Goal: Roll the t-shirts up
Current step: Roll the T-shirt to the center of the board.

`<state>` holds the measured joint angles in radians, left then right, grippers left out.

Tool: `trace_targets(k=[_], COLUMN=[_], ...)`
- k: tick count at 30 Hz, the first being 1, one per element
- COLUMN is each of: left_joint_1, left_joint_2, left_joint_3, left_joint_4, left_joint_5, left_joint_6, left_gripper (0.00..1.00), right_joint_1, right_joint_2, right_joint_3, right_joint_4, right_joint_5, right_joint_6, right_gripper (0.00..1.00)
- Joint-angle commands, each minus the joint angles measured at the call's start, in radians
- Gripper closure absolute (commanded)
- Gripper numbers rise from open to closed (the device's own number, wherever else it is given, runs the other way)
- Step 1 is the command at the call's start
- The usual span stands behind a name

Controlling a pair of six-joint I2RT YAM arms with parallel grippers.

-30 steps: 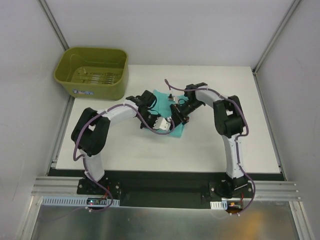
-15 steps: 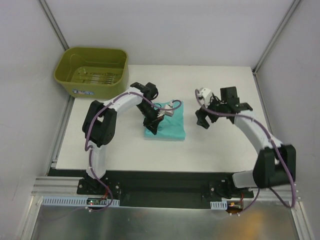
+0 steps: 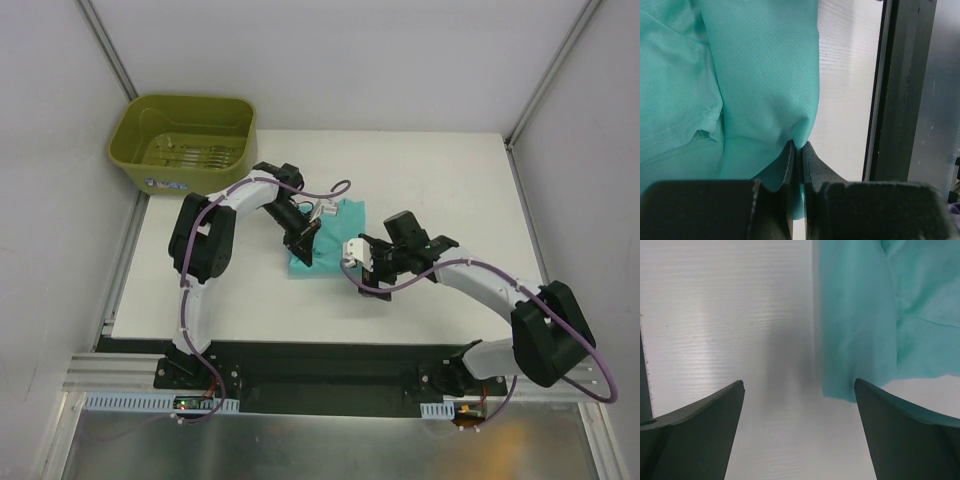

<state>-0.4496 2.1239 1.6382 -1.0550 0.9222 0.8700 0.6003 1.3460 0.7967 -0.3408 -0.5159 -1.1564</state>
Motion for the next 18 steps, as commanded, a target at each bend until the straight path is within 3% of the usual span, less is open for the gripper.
trace_targets(k=[1,16,18], left_joint_1=[0.012,0.028,0.032], left_joint_2=[0.016,0.033,0.03], left_joint_3=[0.034,0.054,0.051], left_joint_4=[-0.014,-0.013,-0.013], left_joint_5=[0.076,0.104,0.102], left_joint_6=[-0.016,-0.012,-0.008], left_gripper=[1.0,1.0,1.0], right_joint_1=[0.027,0.064,0.064], right_joint_2=[0.056,0.289,0.312], right_joint_3=[0.058,0.191,0.197], right_joint_4=[0.092,0.146,0.146], right_joint_5=[-0.024,-0.007,-0.003], right_joint_6=[-0.058,-0.117,-0.121], right_gripper=[0.04,0.04,0.0])
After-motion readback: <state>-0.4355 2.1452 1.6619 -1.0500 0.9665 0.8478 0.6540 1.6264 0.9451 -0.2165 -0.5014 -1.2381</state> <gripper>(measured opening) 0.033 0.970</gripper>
